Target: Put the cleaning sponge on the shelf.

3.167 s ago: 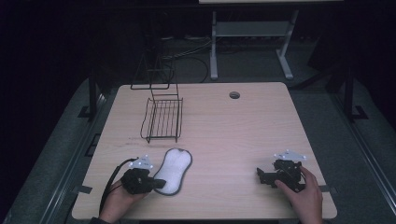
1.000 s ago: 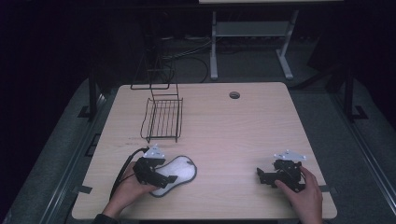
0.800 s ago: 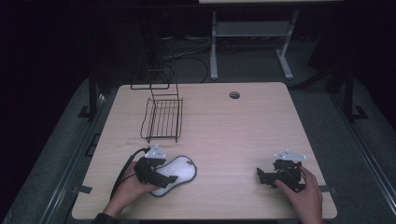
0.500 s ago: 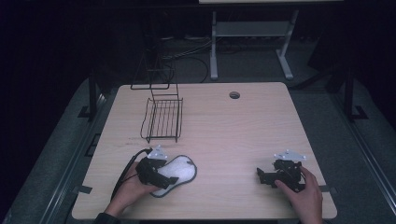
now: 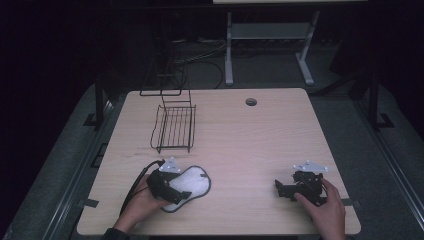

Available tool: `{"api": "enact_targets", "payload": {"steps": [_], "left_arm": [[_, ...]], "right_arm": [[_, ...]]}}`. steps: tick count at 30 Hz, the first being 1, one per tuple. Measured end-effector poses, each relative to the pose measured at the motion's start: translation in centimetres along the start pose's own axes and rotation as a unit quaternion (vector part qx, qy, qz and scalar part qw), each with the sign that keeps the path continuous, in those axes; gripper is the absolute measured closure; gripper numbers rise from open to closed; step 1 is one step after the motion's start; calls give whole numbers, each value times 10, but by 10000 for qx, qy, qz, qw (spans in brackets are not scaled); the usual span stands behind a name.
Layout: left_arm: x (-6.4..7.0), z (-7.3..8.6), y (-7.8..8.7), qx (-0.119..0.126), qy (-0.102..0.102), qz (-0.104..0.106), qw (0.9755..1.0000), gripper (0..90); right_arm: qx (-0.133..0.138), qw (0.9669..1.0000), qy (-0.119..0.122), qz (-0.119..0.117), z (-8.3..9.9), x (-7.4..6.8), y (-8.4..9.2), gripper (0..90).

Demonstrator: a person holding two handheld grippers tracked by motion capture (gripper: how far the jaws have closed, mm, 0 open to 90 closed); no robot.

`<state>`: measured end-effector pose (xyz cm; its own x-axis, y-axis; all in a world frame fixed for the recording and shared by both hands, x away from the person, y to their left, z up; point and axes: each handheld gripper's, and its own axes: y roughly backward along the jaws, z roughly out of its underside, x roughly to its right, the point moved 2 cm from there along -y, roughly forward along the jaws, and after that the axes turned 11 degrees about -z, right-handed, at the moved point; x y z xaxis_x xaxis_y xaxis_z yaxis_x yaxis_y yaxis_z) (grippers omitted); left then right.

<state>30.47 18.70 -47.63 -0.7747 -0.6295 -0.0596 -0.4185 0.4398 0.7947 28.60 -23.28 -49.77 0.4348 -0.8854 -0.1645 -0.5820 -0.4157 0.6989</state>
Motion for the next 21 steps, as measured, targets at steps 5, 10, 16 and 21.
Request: {"api": "enact_targets", "payload": {"steps": [5,10,16,21], "left_arm": [[0,-1,1,14,-114,90,9999,190],[-2,0,3,43,-67,159,9998,226],[-6,0,7,90,29,225,9997,296],[-8,-1,12,201,38,187,9996,353]], "right_arm": [[0,10000,1,1,0,0,0,0],[1,10000,0,0,0,0,0,0],[0,10000,0,0,0,0,0,0],[0,10000,-1,0,0,0,0,0]]}}
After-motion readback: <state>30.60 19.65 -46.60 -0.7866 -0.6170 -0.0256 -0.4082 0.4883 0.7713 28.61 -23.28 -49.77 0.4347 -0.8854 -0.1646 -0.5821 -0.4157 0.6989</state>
